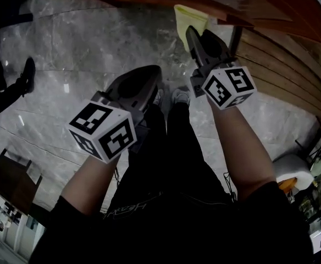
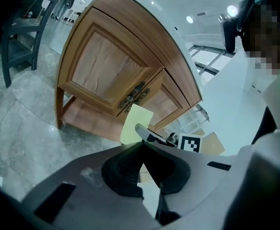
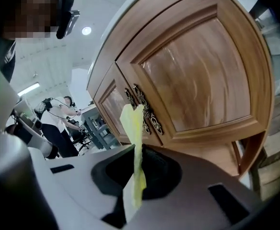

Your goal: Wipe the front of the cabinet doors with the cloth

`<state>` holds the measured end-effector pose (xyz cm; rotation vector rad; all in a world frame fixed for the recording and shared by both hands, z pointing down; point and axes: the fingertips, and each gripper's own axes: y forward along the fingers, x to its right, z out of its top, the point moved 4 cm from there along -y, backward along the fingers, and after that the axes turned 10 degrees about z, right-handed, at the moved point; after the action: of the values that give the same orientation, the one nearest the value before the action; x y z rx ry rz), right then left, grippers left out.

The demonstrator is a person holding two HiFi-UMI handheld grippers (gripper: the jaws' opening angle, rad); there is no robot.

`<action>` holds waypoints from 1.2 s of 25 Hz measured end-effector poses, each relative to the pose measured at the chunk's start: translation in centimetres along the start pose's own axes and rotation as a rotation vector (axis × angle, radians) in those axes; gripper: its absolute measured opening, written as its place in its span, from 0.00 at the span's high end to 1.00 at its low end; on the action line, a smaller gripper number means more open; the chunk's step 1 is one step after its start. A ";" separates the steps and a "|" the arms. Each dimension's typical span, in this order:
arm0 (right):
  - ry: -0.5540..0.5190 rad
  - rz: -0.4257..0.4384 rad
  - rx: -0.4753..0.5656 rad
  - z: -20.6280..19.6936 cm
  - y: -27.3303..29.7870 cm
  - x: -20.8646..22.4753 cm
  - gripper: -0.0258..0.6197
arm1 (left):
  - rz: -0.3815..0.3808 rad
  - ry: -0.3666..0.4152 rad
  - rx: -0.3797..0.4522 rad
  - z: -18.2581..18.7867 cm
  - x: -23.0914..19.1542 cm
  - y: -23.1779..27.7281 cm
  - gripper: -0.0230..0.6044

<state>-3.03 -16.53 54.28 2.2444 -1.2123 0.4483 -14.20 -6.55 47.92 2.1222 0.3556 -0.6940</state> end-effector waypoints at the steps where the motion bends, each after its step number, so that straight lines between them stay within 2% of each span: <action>1: 0.005 0.000 -0.005 -0.2 0.6 0.1 0.90 | 0.005 -0.008 0.004 0.0 -0.5 -0.2 0.95; 8: -0.017 0.008 -0.051 -0.7 3.2 0.6 0.90 | 0.041 -0.063 0.032 -0.5 -2.7 -1.8 0.95; 18: -0.006 -0.052 -0.045 0.0 4.8 3.0 0.90 | 0.077 -0.091 0.052 -0.1 -4.4 -2.8 0.95; 30: 0.035 -0.115 -0.008 0.6 3.3 5.6 0.90 | 0.056 -0.054 0.030 0.5 -2.8 -1.4 0.95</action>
<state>-2.74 -22.03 57.77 2.2756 -1.0597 0.4352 -17.33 -6.13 48.42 2.1286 0.2569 -0.7269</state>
